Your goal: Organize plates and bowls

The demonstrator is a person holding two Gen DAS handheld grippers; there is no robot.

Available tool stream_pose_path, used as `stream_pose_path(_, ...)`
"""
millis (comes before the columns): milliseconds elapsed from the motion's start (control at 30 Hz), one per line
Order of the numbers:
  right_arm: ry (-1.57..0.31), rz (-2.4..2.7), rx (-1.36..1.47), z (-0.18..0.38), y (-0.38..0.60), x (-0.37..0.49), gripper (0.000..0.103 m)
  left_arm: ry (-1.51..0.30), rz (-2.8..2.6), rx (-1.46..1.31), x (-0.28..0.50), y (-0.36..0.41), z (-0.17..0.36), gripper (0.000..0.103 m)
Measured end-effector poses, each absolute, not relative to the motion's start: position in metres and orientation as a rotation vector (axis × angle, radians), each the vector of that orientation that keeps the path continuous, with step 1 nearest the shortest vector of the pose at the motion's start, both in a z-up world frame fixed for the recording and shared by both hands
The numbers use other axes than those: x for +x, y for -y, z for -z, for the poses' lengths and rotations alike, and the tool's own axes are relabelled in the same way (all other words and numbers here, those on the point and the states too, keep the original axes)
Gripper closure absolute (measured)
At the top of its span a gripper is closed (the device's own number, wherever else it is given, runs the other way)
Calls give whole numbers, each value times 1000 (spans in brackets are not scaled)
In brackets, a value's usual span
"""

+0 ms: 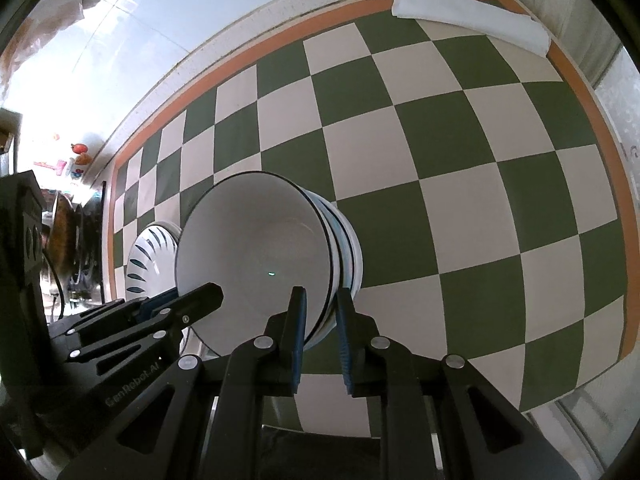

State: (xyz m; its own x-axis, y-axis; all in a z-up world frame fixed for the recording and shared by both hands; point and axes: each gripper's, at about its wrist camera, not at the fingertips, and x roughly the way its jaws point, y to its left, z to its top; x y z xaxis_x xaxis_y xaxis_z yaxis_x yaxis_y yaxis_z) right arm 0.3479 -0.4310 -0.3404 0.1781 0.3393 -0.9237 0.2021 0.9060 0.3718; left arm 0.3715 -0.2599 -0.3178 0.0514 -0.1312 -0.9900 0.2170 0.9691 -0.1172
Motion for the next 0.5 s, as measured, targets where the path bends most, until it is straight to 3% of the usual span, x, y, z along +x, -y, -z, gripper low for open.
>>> stream_pose_path(200,-1370,-93,402,318,426,342,83,-1443,291,102,361,257,292,82)
stream_pose_path(300,-1336,-85,362,298,420,331,70,-1400,305,106,353,251,272,75)
stream_pose_path(400,-1299,-85,342,278,417,318,59,-1362,316,108,342,245,253,57)
stream_pose_path(467,-1275,-88,330,263,415,308,51,-1345,327,96,336,241,242,27)
stream_pose_path(500,-1263,-90,322,256,413,303,46,-1330,319,92,333,237,236,25)
